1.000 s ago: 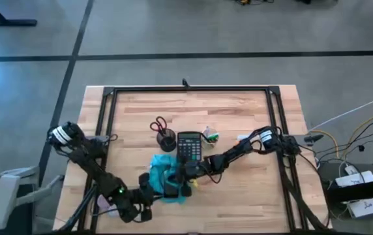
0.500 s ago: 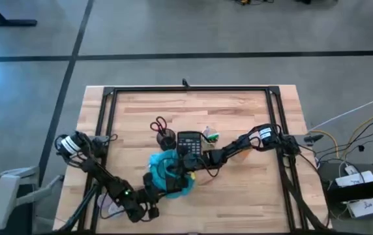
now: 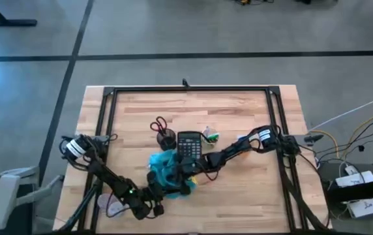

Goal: Apply microfiber cloth
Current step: Wipe the front and back of the cellphone with the blue microfiber cloth

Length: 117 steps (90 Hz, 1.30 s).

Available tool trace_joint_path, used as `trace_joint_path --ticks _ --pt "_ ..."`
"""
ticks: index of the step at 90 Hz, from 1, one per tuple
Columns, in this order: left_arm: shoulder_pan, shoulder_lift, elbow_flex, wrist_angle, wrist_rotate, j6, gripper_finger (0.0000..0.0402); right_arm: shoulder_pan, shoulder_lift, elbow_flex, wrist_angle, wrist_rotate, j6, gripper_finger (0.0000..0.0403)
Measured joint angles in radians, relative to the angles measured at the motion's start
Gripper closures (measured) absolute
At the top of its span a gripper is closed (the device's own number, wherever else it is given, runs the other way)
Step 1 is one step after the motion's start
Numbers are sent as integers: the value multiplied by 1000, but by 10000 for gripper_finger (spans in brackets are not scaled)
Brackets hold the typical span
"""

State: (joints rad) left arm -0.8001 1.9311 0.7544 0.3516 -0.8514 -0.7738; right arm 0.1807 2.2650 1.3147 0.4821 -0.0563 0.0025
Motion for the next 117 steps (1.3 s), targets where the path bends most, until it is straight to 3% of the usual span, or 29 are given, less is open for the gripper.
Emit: trace_joint_path --ticks 12,28,34,44,62,77,90,106,117 --pt "0 -6 0 -6 8 -3 381 -29 0 13 -44 39 -26 403" --pt "-2 -11 0 -11 32 -4 381 -56 -6 8 -84 227 -22 403" --pt "-3 -11 -1 -12 36 -15 381 -56 -7 7 -88 242 -28 403" --pt "-9 -12 -2 -17 48 -39 381 -34 -17 0 -115 268 -28 403" --pt "-23 -40 -1 -84 113 -41 381 38 -40 -29 -180 408 -11 403" --pt "-25 -89 -4 -231 150 -73 381 122 -42 -32 -179 411 30 403" --pt "-21 -104 -19 -249 157 -80 381 172 -42 -34 -150 406 51 403" --pt "-19 -111 -52 -238 157 -112 381 212 -52 -34 -149 209 145 403" --pt "-19 -112 -60 -238 157 -126 381 234 -88 -37 -230 185 162 403"
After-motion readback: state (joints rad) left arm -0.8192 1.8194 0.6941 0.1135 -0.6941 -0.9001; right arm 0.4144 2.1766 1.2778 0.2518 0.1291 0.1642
